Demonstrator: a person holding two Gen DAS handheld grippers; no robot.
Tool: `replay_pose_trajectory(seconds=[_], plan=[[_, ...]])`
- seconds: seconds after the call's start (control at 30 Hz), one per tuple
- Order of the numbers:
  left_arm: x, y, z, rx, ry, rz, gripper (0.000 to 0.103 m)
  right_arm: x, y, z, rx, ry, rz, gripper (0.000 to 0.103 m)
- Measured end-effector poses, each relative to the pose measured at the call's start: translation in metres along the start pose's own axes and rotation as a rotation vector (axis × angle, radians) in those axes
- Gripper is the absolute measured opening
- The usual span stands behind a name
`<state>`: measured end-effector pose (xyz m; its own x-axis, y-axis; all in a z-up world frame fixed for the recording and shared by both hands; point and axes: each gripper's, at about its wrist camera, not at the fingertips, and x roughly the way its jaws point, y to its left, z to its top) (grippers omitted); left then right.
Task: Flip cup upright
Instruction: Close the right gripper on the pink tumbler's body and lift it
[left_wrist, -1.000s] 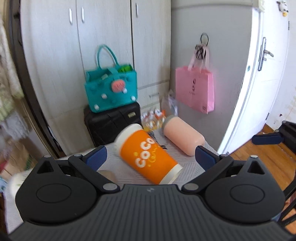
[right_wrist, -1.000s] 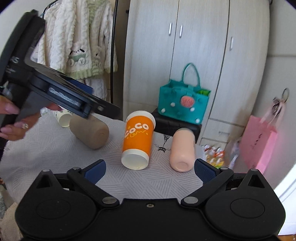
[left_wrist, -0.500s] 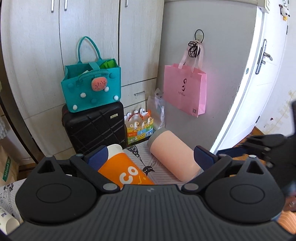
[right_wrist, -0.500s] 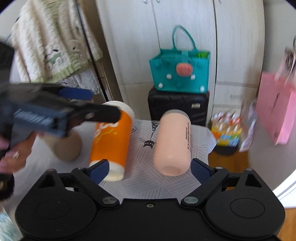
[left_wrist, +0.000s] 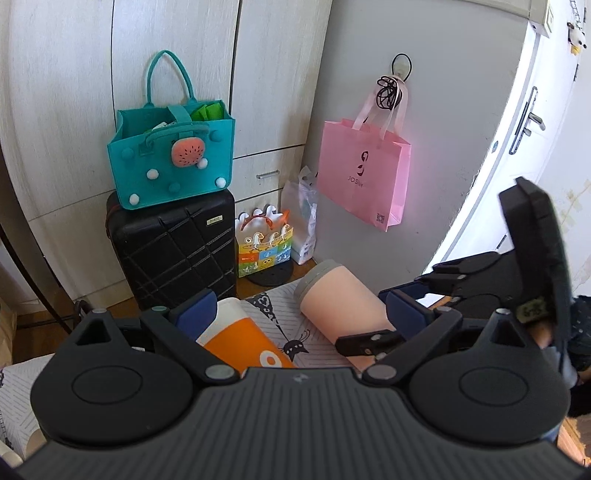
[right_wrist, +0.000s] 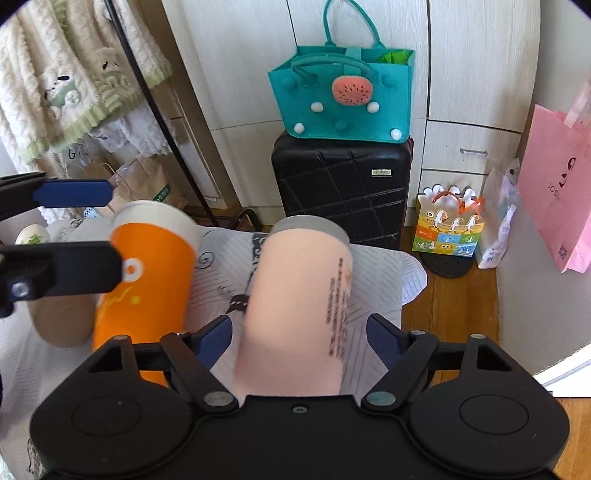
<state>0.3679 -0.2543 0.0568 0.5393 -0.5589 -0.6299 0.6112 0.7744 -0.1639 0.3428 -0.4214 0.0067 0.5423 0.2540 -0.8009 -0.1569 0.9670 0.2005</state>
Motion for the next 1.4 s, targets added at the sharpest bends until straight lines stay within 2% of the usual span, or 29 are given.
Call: replay_pose_trajectory(seconds=[0.07,0.17,0.27,0.5,0.67,0.77,1.07,1.4], plan=[[0.002,0.002,-0.001,0.008,0.007,0.003,0.099,0.007,-0.006,0.001,0.012,0.019,0.027,0.083],[0.006,0.003,-0.002,0.018,0.028,0.005,0.096,0.015,-0.008,0.001,0.015,0.037,0.05,0.069],[0.009,0.003,-0.002,0.016,0.047,0.01,0.089,0.015,-0.006,-0.001,0.015,0.026,0.038,0.069],[0.005,-0.004,-0.01,0.014,0.045,0.003,0.089,-0.004,-0.003,-0.013,0.05,-0.022,0.032,0.067],[-0.009,-0.018,-0.018,0.044,0.013,0.019,0.089,-0.023,0.0,-0.027,0.061,-0.053,0.021,0.067],[-0.019,-0.022,-0.024,0.038,0.006,0.004,0.089,-0.034,0.003,-0.037,0.065,-0.074,0.008,0.067],[-0.067,-0.025,-0.047,0.004,0.012,-0.043,0.089,-0.079,0.036,-0.069,0.053,-0.129,-0.005,0.067],[-0.15,-0.021,-0.083,-0.019,-0.019,0.004,0.089,-0.117,0.107,-0.092,-0.028,-0.111,0.092,0.067]])
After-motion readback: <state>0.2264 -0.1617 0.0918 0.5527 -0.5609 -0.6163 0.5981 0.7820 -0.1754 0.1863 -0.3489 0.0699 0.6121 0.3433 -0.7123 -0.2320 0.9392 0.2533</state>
